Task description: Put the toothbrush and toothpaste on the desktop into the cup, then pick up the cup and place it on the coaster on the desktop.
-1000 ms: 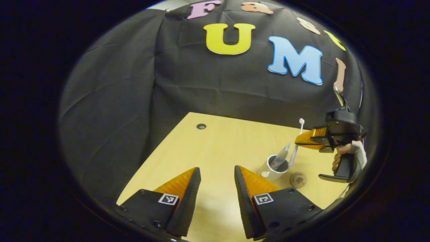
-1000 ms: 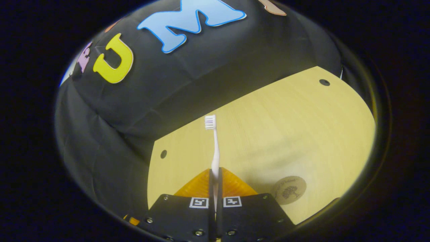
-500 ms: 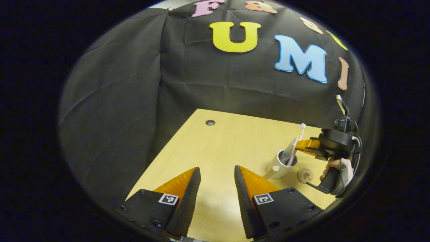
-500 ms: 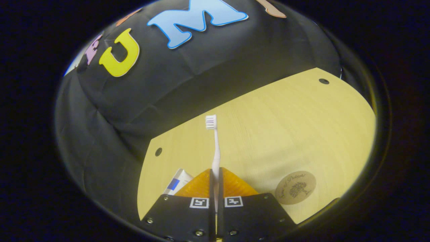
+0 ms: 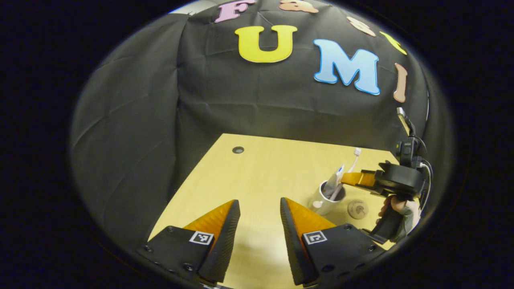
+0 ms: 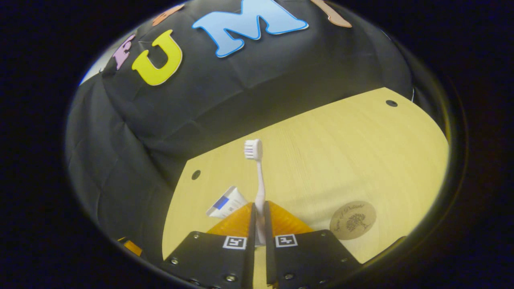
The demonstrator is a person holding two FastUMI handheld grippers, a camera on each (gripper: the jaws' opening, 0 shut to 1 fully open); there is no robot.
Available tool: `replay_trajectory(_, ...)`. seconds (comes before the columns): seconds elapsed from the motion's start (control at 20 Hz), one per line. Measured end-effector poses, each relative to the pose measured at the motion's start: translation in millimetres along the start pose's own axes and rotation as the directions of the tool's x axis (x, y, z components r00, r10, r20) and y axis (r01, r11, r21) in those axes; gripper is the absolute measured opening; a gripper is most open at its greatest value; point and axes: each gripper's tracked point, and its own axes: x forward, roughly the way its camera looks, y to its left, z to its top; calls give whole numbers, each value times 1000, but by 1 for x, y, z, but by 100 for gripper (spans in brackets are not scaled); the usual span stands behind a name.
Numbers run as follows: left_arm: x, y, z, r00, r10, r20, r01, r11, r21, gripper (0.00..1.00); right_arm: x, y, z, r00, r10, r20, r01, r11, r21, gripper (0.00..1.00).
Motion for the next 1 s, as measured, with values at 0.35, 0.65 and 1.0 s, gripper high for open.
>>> replay_trajectory(0.35, 14, -20, -1, 997, -74, 6, 74, 996, 43, 67, -33, 5, 6, 999, 38, 3, -38, 999, -1, 60)
replay_trajectory(0.65, 20, -53, 4, 981, -193, -26, 195, 973, 123, 71, -69, -32, 23, 999, 4, 42, -5, 1000, 24, 60)
replay_trajectory(1.0, 49, -95, -13, 909, -371, -187, 411, 870, 271, 84, -108, -101, 19, 994, -98, 50, 92, 990, 106, 60)
